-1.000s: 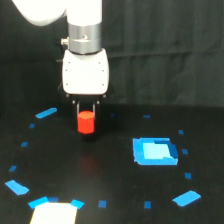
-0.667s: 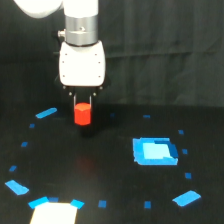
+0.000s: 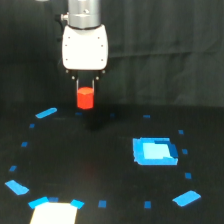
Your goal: Pick up the red object from the table
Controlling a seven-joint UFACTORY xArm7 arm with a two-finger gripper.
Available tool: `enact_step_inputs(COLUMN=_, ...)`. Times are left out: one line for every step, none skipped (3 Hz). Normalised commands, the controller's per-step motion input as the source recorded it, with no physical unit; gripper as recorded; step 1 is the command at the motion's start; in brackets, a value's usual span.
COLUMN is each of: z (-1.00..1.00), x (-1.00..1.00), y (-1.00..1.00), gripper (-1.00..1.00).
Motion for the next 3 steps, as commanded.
enact_step_inputs(z=1.00, x=0.06, y=0.45, gripper=-0.94)
enact_step_inputs(z=1.00, x=-0.13, y=0.59, gripper=-0.88)
enact_step_inputs(z=1.00, x=0.20, y=-0.39, gripper=-1.00)
